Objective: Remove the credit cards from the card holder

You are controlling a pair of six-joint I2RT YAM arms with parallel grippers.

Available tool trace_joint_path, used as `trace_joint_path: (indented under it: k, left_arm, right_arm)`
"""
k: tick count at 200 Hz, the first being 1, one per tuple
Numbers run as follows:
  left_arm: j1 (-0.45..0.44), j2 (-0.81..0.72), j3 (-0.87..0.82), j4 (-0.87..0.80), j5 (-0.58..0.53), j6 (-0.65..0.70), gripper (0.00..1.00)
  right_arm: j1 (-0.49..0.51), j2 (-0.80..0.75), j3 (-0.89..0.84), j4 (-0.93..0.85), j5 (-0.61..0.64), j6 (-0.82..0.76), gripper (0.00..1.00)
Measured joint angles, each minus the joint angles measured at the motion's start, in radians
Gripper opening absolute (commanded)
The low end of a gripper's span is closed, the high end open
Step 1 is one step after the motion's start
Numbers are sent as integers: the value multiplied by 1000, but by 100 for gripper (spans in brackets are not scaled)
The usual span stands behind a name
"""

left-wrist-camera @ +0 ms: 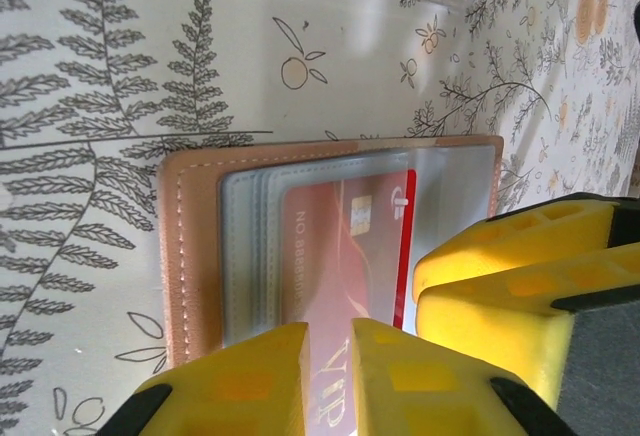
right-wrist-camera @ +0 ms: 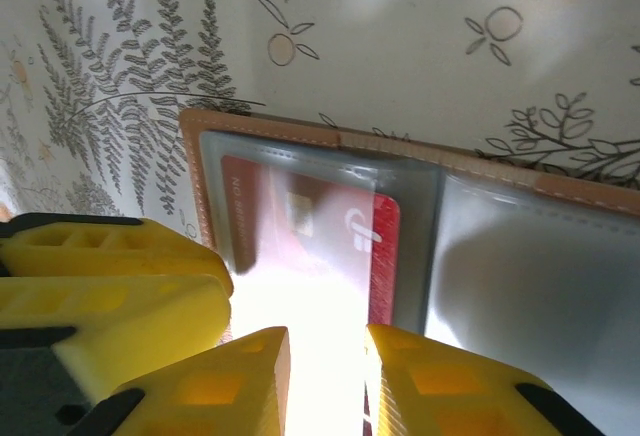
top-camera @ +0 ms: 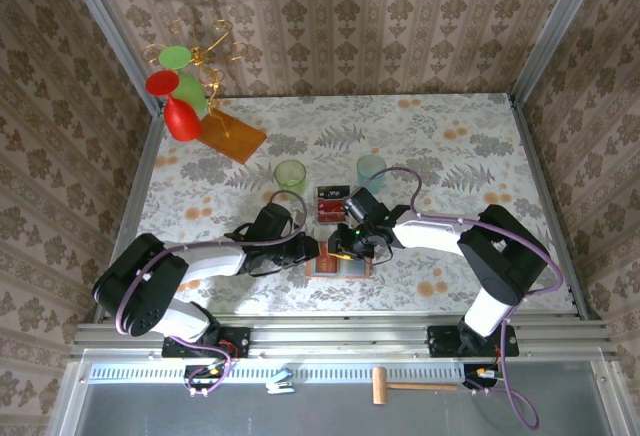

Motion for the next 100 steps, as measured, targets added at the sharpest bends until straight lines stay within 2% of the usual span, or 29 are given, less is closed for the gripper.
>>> trace_joint_path:
  k: [100]
  left_arm:
    - [0,0,-34,45,3,-5,19]
  right_arm:
    - [5,25,1,11,-10,-2,30]
